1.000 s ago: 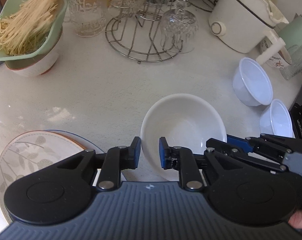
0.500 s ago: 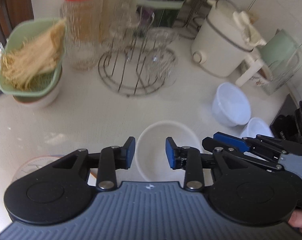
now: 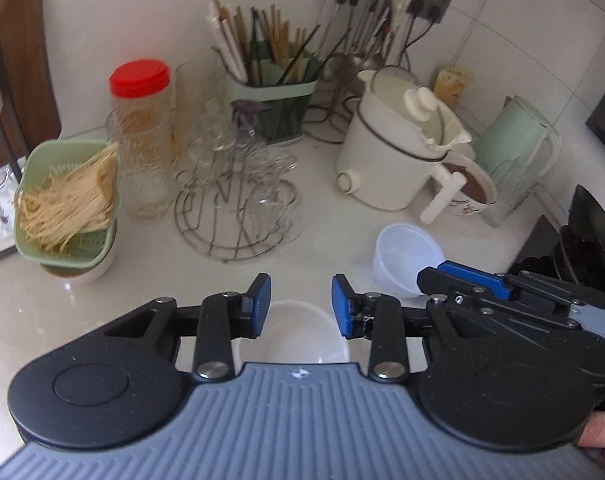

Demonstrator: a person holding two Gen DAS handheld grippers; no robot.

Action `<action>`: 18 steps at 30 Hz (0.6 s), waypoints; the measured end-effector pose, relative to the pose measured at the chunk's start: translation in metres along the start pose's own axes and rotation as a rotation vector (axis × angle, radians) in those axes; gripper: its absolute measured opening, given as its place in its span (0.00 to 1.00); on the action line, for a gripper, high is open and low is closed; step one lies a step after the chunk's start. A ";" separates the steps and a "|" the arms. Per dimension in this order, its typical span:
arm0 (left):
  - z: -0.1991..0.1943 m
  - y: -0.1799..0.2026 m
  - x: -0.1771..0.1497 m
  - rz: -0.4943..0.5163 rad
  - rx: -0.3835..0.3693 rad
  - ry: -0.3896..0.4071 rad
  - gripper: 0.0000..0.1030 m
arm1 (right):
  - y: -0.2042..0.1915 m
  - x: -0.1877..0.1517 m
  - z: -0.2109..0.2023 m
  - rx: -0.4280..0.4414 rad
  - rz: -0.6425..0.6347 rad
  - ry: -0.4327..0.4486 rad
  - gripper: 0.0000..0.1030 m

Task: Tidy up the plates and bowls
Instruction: 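Open both grippers and raise them away from the ceramic bowl, then move both grippers to the nearer translucent plastic bowl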

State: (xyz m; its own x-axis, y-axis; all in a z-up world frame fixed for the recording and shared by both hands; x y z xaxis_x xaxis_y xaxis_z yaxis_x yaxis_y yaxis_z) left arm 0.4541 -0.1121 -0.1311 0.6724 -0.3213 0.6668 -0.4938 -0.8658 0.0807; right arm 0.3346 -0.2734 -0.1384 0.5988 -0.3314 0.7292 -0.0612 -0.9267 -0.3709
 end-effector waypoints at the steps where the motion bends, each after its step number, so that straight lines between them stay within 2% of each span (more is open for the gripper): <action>1: -0.002 0.004 0.002 0.006 -0.005 0.005 0.37 | 0.002 0.002 -0.004 -0.005 0.003 0.010 0.23; 14: 0.010 0.044 0.012 0.067 -0.072 0.016 0.37 | 0.048 0.007 -0.033 -0.125 0.088 0.086 0.23; 16: 0.013 0.049 0.012 0.077 -0.080 0.014 0.37 | 0.054 0.006 -0.037 -0.122 0.106 0.091 0.32; 18: 0.016 0.054 0.012 0.085 -0.087 0.013 0.38 | 0.058 0.006 -0.040 -0.130 0.111 0.099 0.34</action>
State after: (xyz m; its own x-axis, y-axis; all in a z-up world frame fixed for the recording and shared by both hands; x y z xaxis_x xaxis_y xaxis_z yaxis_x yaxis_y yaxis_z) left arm 0.4444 -0.1688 -0.1304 0.6193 -0.3867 0.6833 -0.5948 -0.7992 0.0868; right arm 0.3022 -0.3366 -0.1326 0.5012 -0.4428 0.7434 -0.2286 -0.8964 -0.3798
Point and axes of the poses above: each gripper's, at about its wrist camera, not at the fingertips, and z roughly the way its jaws point, y to its right, x to its top, the point moved 8 cm from there along z, roughly the way its jaws point, and after that the axes turned 12 degrees about z, right-handed, at the moved point
